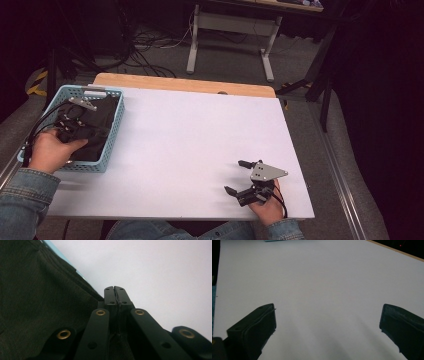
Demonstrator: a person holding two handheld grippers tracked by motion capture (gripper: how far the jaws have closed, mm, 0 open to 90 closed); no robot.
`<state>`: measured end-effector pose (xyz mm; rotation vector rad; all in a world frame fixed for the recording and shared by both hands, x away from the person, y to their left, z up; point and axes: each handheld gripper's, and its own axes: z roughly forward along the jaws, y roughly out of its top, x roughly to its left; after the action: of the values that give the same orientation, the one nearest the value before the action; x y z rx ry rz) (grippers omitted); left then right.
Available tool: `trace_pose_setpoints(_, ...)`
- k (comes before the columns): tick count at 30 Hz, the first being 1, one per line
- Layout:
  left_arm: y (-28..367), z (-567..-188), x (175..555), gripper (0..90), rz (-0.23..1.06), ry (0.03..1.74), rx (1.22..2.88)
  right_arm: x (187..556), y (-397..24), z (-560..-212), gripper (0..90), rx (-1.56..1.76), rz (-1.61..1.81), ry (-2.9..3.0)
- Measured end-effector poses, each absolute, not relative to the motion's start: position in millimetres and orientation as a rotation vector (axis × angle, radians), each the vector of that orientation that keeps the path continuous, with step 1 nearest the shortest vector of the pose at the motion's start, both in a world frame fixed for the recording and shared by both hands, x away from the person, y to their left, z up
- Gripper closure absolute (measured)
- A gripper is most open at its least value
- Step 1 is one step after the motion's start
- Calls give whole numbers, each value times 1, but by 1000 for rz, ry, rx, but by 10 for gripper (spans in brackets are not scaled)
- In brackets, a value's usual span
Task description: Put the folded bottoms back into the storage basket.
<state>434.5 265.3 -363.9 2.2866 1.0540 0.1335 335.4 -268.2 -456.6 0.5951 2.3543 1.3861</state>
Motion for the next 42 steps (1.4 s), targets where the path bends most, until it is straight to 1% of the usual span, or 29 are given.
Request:
trace_pose_setpoints(3,265,-369,435,897,115,1060,2327,335,-268,-457,13,594,1387,2355)
trace_pose_setpoints(6,267,-370,435,898,103,1071,2323,335,-268,-457,13,594,1387,2356)
trace_pose_setpoints(9,268,-375,436,898,91,1095,2371,335,-268,-457,13,592,1387,2356)
trace_pose_setpoints(10,268,-378,435,898,89,1106,2392,335,-268,-457,13,592,1387,2356)
trace_pose_setpoints(13,271,-389,436,899,26,1130,2397,335,-268,-457,13,591,1389,2356)
trace_pose_setpoints(16,271,-399,437,899,15,1152,2436,335,-268,-457,13,591,1388,2357)
trace_pose_setpoints(19,269,-409,438,898,-24,1172,2440,335,-268,-457,13,591,1388,2357)
trace_pose_setpoints(23,271,-404,438,896,-30,1151,2425,335,-268,-457,13,591,1387,2357)
trace_pose_setpoints(27,274,-395,436,856,2,1144,2396,335,-268,-457,13,590,1388,2357)
trace_pose_setpoints(30,278,-389,436,763,23,1150,2361,335,-268,-457,13,590,1387,2358)
trace_pose_setpoints(32,280,-385,436,759,34,1144,2345,335,-268,-457,13,590,1387,2357)
trace_pose_setpoints(35,283,-377,436,760,90,1156,2289,335,-268,-457,13,590,1387,2357)
trace_pose_setpoints(37,283,-375,437,761,96,1165,2268,335,-268,-457,13,590,1386,2357)
trace_pose_setpoints(39,284,-371,438,769,138,1175,2243,335,-268,-457,13,590,1386,2357)
trace_pose_setpoints(40,283,-368,440,780,166,1195,2220,335,-268,-457,13,590,1387,2357)
trace_pose_setpoints(41,283,-366,441,819,184,1216,2201,335,-268,-457,13,590,1387,2357)
trace_pose_setpoints(42,283,-364,443,819,202,1221,2194,335,-268,-457,13,590,1387,2357)
